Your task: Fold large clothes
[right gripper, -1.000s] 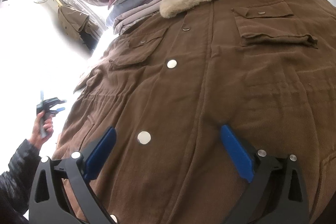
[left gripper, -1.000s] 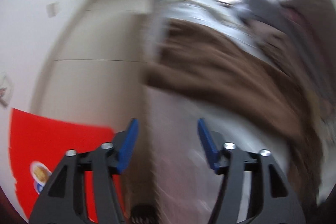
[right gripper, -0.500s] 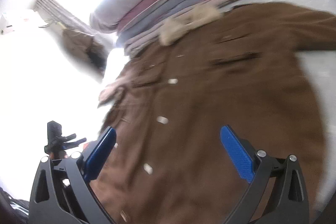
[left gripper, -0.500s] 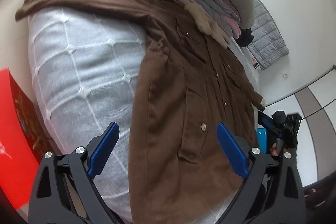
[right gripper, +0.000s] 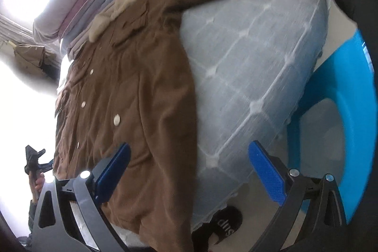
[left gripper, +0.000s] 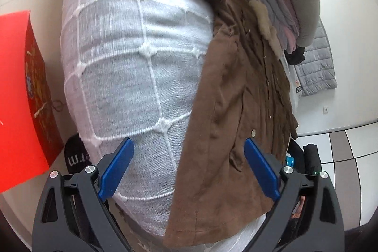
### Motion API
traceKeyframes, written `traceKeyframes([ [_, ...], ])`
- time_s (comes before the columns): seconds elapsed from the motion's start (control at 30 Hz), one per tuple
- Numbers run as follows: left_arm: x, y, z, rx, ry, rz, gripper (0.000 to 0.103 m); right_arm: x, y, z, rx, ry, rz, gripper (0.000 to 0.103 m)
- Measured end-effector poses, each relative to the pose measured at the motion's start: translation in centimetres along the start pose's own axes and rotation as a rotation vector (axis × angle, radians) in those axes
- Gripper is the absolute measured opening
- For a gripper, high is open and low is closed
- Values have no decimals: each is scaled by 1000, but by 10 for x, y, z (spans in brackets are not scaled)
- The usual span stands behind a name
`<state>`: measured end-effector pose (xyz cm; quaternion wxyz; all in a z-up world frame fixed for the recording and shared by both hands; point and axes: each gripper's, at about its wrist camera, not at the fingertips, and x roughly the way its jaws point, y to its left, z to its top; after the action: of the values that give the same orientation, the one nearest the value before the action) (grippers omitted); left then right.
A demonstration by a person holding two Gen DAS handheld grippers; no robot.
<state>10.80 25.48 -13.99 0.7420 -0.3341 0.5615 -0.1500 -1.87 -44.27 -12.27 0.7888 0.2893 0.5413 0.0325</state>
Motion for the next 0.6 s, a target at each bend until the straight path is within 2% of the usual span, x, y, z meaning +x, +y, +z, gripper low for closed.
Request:
traceKeyframes([
  [0.37,10,-5,-13,41,77,15,92,22,-1,-27,36,107,136,96],
  [0.47,12,-8,-22,48,118,-20,93,22,0,-32,47,129,185,96],
  [0.6,17,-22,-37,71,191,-136,93,20,1,-40,74,154,294,96],
])
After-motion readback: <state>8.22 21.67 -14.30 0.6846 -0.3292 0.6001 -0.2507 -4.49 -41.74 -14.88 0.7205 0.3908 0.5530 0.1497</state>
